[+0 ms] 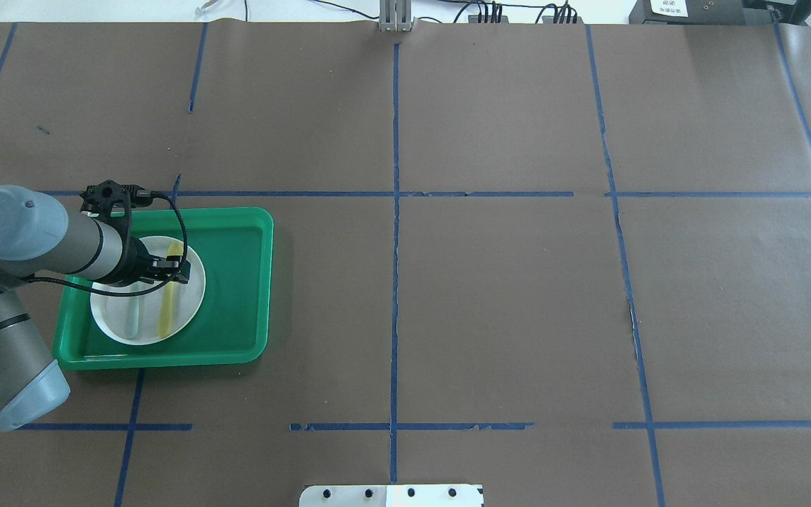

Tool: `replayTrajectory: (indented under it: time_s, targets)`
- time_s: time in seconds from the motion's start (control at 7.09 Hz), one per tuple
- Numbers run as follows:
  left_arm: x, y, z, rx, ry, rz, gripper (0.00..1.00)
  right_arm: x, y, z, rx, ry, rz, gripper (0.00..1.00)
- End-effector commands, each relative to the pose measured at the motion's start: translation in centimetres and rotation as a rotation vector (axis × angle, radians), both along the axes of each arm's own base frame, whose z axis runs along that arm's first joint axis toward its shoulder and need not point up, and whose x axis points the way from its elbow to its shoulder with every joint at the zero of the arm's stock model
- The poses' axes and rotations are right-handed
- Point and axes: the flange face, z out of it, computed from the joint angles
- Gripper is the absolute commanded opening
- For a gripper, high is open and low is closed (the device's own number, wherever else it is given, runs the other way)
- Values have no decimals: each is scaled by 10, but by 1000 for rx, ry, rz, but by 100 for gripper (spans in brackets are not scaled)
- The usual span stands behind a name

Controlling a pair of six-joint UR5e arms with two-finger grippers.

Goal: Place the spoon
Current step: 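Move the left gripper over the yellow spoon on the white plate, then lower the left gripper and close it on the yellow spoon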

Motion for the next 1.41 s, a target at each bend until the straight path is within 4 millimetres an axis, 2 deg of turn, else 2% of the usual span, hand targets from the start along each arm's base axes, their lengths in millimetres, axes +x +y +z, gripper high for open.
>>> replayTrajectory:
  time_s: [0.0,0.99,1.27]
  targets:
    - [0,1,1,0,-1,1,52,0,0,0,1,0,0,100]
    - [9,11,4,-6,-5,24,51,0,0,0,0,0,0,100]
    - [7,13,4,-11,-3,28,4,0,0,0,0,0,0,100]
